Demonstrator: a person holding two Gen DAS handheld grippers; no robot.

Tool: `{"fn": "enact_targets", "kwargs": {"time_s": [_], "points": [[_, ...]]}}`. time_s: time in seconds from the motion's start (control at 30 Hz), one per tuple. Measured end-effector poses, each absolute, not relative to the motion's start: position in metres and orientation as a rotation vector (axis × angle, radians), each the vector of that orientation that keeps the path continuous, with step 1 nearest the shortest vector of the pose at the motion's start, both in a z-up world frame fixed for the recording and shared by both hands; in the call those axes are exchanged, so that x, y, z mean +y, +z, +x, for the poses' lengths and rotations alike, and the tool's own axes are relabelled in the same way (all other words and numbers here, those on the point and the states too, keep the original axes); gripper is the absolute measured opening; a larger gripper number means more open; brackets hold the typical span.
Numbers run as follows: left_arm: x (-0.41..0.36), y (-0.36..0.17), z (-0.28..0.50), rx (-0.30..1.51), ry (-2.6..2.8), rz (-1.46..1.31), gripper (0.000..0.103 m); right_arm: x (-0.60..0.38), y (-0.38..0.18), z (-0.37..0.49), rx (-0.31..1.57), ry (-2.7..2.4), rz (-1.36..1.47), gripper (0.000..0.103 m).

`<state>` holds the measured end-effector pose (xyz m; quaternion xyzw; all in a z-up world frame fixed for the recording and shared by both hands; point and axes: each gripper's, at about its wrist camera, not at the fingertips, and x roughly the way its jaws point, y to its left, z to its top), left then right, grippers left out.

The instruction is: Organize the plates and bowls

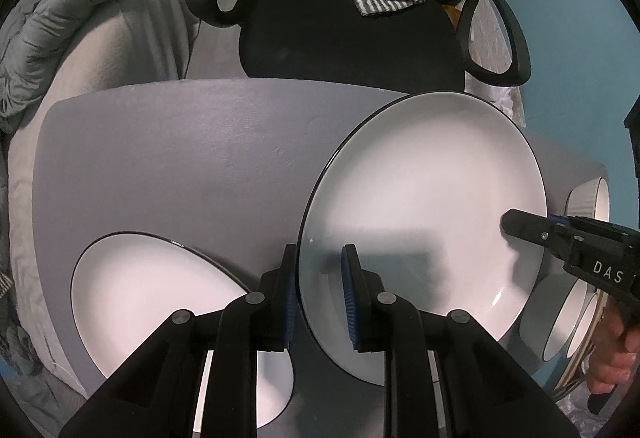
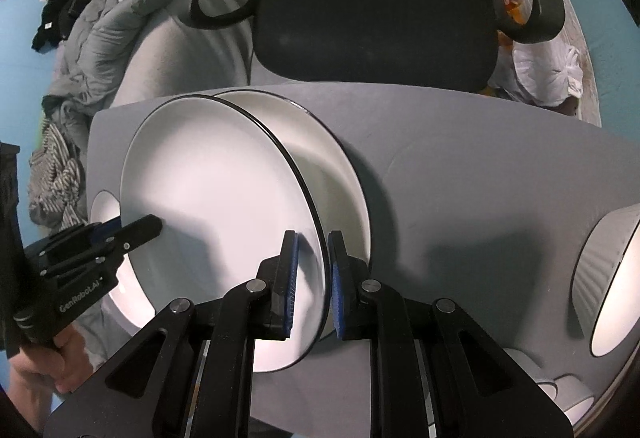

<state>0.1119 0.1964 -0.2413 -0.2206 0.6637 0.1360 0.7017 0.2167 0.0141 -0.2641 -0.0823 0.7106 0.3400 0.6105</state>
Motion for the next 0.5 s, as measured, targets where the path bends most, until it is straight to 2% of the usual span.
{"fn": "enact_targets", "kwargs": {"time_s": [0.3, 0.4, 0.5], "points": [[0.1892, -0.2466, 0.1152, 1.488, 0.310, -0.467, 0.019, 0.0180, -0.2704, 0.2234, 1.667, 0.734, -0.240, 0.017], [0.1891, -0.2460, 0.1148, 1.484, 0.305, -0.463, 0.019, 0.0198, -0.2710, 0.2261, 1.687, 0.738, -0.244, 0.022], [0.1882, -0.2451, 0.1146, 1.484, 0.296, -0.445, 0.019, 0.0244, -0.2703, 0.2260, 1.719, 0.736, -0.242, 0.034]]}}
